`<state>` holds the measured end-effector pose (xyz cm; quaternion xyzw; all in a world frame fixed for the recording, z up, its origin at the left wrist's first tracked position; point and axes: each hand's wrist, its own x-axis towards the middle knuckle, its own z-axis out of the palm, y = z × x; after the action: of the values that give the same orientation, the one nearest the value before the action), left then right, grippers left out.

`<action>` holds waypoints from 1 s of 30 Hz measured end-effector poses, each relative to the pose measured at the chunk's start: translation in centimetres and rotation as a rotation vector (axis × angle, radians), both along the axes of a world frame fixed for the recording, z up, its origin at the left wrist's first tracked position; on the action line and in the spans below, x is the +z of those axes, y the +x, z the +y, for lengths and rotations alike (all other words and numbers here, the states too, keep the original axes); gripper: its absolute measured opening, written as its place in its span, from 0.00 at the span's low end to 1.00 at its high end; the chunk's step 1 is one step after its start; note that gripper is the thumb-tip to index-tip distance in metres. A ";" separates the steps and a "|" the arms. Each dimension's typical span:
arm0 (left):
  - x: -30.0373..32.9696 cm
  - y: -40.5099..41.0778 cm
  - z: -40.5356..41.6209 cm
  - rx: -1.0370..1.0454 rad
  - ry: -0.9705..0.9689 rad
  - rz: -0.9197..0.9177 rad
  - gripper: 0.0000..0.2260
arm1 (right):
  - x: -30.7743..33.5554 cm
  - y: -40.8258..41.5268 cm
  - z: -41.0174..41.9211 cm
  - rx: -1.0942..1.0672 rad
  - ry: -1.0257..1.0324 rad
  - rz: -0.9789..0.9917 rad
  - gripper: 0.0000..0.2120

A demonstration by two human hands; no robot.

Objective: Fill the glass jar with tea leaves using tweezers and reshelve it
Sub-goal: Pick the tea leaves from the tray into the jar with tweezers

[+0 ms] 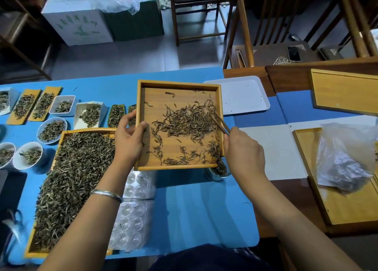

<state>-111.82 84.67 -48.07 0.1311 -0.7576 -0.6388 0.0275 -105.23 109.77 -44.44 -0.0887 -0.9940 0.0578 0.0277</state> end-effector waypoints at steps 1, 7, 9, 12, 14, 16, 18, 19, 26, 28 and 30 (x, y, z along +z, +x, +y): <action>0.0 0.0 0.0 -0.001 -0.007 -0.004 0.14 | 0.1 0.0 -0.1 -0.006 0.002 -0.003 0.07; -0.1 0.0 0.0 0.015 -0.032 -0.007 0.14 | -0.3 1.2 -0.2 -0.012 0.075 -0.022 0.08; -0.2 0.0 0.0 0.015 -0.028 -0.011 0.14 | -0.4 1.9 -0.1 -0.013 0.086 -0.023 0.09; -0.2 0.0 -0.1 0.016 -0.019 -0.010 0.14 | -0.4 3.2 0.2 0.024 0.075 -0.053 0.08; -0.3 0.0 -0.1 0.010 -0.001 -0.015 0.14 | -0.5 4.0 0.4 0.045 0.036 -0.032 0.10; -0.4 -0.1 -0.2 0.000 0.019 -0.025 0.14 | -0.5 4.8 0.6 0.052 0.027 -0.042 0.11; -0.4 -0.2 -0.2 -0.003 0.025 -0.032 0.14 | -0.7 5.5 0.9 0.065 0.020 -0.082 0.11; -0.4 -0.2 -0.2 -0.005 0.024 -0.033 0.14 | -0.8 5.9 1.0 0.067 0.013 -0.089 0.11; -0.2 -0.1 -0.1 -0.013 -0.024 -0.035 0.14 | -1.3 8.0 1.5 0.058 -0.011 -0.190 0.15; -0.1 -0.1 0.0 -0.015 -0.030 -0.031 0.14 | -1.4 8.6 1.8 0.035 -0.030 -0.208 0.15; -0.1 -0.2 0.0 -0.019 -0.025 -0.028 0.14 | -1.5 9.1 1.9 0.028 -0.016 -0.225 0.15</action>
<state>-111.98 84.62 -48.14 0.1325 -0.7671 -0.6276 0.0128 -96.09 111.63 -45.89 -0.0812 -0.9914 0.0559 -0.0858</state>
